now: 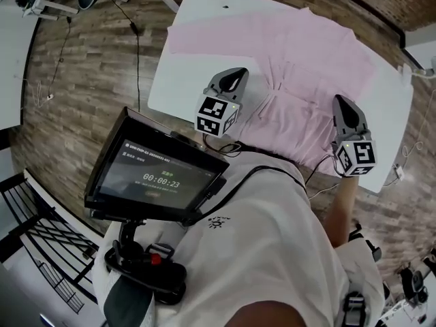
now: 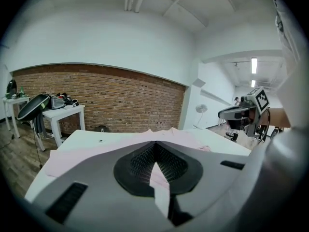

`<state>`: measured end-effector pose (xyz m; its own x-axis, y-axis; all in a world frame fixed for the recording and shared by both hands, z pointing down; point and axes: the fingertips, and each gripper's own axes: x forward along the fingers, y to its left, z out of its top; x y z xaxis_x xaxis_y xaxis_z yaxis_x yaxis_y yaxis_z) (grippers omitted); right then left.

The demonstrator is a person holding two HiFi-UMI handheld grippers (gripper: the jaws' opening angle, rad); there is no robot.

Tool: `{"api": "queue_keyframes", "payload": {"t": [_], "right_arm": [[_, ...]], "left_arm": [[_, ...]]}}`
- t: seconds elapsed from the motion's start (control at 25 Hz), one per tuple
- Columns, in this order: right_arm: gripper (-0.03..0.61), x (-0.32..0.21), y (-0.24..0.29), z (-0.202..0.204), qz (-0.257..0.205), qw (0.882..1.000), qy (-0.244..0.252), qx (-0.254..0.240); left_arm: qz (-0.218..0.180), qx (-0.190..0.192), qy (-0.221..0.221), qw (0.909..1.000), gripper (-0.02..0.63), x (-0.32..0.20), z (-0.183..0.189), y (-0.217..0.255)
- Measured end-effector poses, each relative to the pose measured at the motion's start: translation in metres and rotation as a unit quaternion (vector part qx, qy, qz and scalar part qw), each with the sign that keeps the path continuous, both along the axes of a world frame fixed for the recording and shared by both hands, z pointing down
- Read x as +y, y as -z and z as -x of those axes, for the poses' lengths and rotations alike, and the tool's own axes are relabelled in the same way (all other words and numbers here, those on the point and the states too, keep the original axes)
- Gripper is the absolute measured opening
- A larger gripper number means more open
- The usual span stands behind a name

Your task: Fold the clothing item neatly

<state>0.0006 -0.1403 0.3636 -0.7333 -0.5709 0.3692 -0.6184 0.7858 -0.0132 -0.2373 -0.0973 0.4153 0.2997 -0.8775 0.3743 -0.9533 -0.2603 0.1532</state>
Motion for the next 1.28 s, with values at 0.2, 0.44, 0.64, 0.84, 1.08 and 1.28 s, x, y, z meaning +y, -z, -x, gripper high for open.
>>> {"api": "queue_keyframes", "payload": {"t": [0.2,0.44,0.64,0.84,1.08,1.28], "right_arm": [[0.005,0.012,0.023,0.046,-0.020,1.000,0.019,-0.001],[0.005,0.027,0.013,0.064,-0.017,0.999,0.045,0.010],[0.005,0.033,0.005,0.080,-0.018,0.998,0.067,0.009],[0.005,0.038,0.004,0.096,-0.019,0.996,0.088,0.004],[0.005,0.049,-0.004,0.125,-0.023,0.993,0.111,0.015],[0.005,0.051,0.000,0.127,-0.025,0.992,0.120,0.017]], "left_arm": [[-0.001,0.007,0.019,0.9998,0.003,0.010,0.045,0.004],[0.007,0.011,0.075,0.9971,0.003,0.015,0.084,-0.016],[0.006,0.000,0.119,0.9928,0.003,0.019,0.115,-0.028],[0.008,-0.009,0.164,0.9864,0.003,0.021,0.141,-0.035],[0.005,-0.019,0.191,0.9813,0.003,0.026,0.173,-0.043],[0.013,-0.020,0.209,0.9777,0.003,0.024,0.178,-0.046]]}}
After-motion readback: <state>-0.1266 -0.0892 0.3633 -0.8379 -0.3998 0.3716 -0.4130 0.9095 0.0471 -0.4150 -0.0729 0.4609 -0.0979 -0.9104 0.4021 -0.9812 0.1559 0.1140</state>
